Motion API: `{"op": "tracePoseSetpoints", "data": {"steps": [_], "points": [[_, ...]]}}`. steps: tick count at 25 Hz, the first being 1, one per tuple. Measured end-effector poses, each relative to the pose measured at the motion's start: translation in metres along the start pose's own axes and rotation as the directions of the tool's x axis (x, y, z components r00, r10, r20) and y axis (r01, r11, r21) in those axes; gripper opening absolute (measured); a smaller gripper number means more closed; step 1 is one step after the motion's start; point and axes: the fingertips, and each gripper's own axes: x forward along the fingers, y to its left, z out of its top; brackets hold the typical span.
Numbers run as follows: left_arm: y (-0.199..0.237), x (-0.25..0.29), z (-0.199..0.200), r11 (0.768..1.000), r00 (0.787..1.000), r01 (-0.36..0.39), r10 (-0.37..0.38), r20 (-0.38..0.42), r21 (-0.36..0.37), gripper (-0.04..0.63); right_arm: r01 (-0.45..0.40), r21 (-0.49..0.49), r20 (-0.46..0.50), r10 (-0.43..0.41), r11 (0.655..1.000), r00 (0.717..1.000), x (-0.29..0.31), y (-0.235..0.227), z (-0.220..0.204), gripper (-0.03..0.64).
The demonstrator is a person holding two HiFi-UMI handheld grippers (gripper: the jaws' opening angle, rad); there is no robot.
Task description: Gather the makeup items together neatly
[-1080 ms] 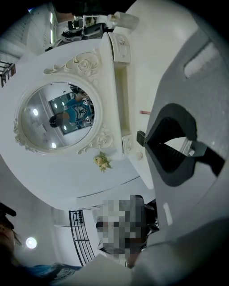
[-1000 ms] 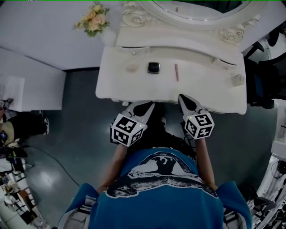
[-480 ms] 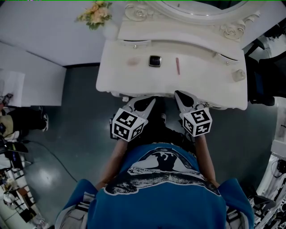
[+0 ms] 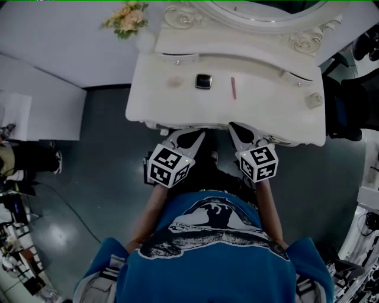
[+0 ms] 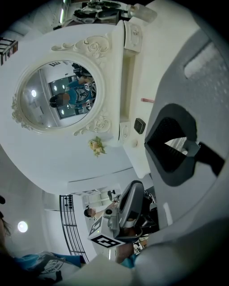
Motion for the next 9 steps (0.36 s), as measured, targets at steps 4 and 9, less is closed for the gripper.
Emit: {"op": "tracePoseSetpoints", "data": {"steps": [4,9], "points": [[0.0014,-0.0002,-0.0002,1.000,1.000,-0.007,0.007,-0.002,-0.003,0.011,-0.006,-0.004,0.000,0.006,1.000,1.000,0.0007,0.0013,0.0021,0.002],[0.0005,0.0011,-0.0014,1.000,1.000,-0.010,0.010,-0.006,0.000,0.011,-0.012,-0.002,0.005,0.012,1.000,1.000,-0.0010,0.0014,0.0025,0.002]]}}
